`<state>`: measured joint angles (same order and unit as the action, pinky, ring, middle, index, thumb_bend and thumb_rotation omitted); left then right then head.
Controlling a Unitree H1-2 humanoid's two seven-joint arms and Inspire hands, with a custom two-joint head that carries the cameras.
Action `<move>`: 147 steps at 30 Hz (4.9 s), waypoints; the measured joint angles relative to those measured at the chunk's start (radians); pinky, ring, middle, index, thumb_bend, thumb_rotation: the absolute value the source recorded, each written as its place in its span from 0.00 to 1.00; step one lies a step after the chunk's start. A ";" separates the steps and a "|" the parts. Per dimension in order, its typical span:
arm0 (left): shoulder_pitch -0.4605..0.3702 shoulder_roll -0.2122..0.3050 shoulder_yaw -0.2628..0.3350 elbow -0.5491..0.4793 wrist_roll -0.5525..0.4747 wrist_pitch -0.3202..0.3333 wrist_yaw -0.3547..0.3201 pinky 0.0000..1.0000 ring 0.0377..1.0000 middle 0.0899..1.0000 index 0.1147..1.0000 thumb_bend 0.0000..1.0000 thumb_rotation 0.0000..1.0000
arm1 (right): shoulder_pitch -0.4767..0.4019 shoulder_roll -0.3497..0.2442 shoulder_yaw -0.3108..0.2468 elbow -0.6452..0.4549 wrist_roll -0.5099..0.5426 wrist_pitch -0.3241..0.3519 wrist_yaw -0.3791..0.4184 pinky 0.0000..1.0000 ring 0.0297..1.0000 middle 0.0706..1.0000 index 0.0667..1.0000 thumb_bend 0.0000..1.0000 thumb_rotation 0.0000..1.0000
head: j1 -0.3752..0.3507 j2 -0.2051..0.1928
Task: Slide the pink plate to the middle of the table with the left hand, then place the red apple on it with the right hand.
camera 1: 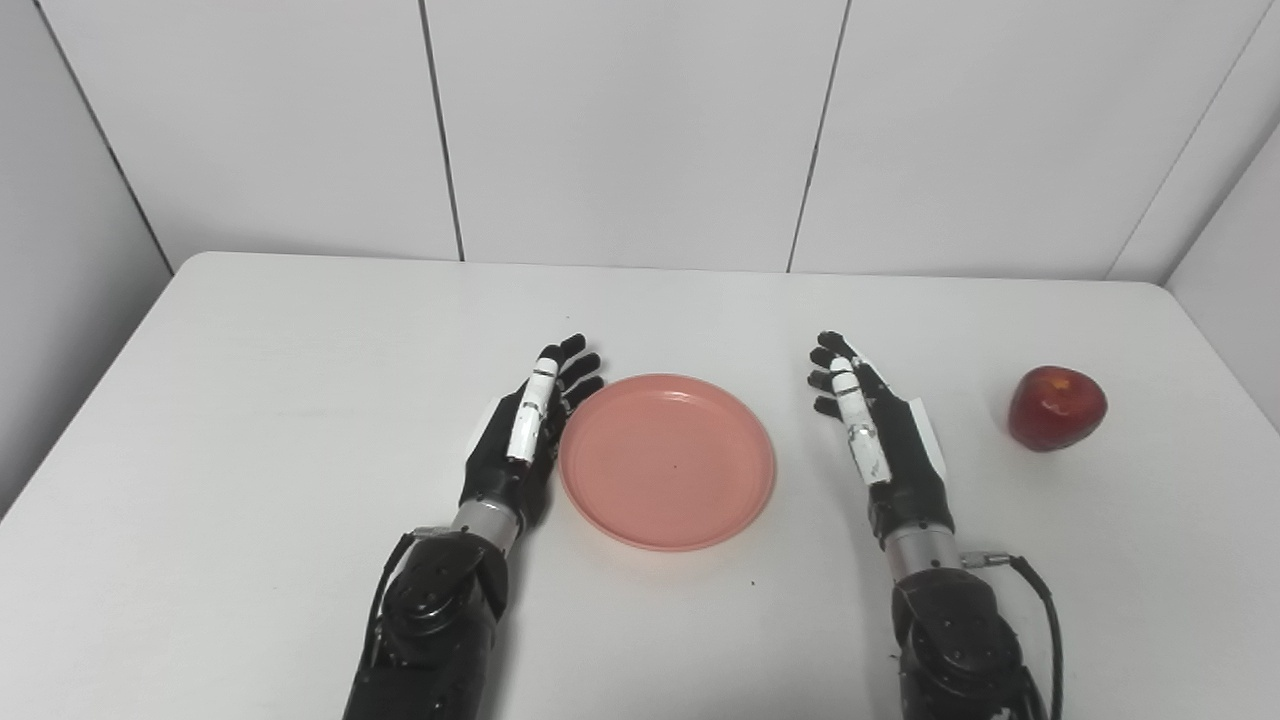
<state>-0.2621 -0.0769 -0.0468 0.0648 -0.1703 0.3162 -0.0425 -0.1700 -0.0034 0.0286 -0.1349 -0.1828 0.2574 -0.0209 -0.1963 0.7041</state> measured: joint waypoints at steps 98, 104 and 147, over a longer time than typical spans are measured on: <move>-0.012 0.044 0.091 0.091 -0.087 -0.103 -0.127 0.91 0.88 0.88 0.86 0.40 1.00 | -0.047 -0.339 -0.181 -0.048 -0.417 0.206 0.052 0.80 0.93 0.98 1.00 1.00 0.59 | -0.282 -0.074; -0.010 0.046 0.090 0.088 -0.086 -0.102 -0.127 0.90 0.87 0.87 0.86 0.40 1.00 | -0.050 -0.350 -0.174 -0.015 -0.402 0.206 0.048 0.80 0.93 0.98 1.00 1.00 0.60 | -0.282 -0.069; 0.000 0.059 0.086 0.061 -0.096 -0.073 -0.133 0.89 0.87 0.86 0.84 0.40 1.00 | -0.087 -0.384 -0.115 0.161 -0.332 0.170 -0.018 0.78 0.90 0.94 0.96 1.00 0.47 | -0.272 -0.054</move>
<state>-0.2619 -0.0176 0.0388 0.1256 -0.2660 0.2436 -0.1759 -0.2569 -0.3877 -0.0866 0.0257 -0.5148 0.4272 -0.0394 -0.4679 0.6504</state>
